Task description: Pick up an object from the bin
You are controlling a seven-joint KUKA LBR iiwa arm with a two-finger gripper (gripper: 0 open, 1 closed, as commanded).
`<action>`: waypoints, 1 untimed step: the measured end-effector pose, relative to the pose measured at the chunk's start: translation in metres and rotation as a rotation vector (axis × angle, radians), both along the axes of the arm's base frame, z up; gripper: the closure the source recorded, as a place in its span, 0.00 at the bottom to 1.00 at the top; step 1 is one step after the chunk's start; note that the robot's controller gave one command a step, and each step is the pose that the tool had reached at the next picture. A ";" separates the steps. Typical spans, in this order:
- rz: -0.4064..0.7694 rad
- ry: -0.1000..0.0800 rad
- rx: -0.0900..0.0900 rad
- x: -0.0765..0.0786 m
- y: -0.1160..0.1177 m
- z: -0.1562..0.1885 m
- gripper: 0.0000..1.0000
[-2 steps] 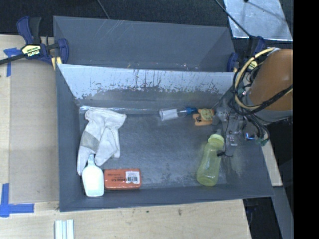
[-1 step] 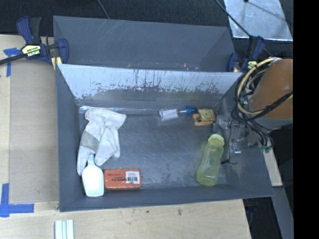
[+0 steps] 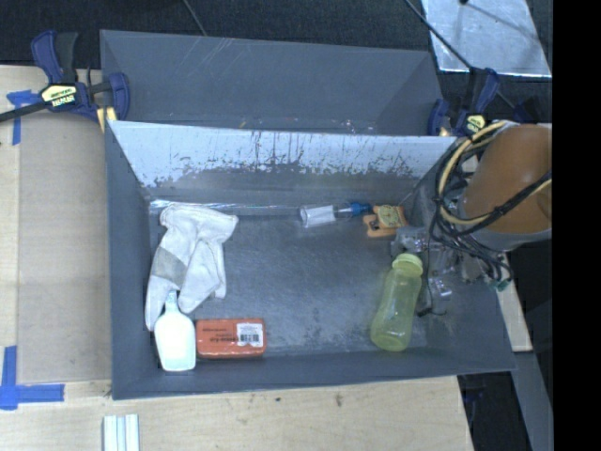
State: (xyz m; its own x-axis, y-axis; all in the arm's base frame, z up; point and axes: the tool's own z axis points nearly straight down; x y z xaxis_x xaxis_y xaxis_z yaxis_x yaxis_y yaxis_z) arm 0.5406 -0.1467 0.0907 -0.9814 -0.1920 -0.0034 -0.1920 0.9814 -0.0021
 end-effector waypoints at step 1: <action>0.069 0.002 0.001 0.002 -0.001 -0.014 0.00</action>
Offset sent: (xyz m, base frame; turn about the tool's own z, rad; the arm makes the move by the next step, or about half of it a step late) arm 0.0225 -0.0010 -0.0207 -0.3797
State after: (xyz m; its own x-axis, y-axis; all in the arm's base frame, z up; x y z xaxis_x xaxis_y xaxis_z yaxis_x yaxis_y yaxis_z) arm 0.5428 -0.1477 0.0767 -0.9658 -0.2591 -0.0018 -0.2591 0.9658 -0.0011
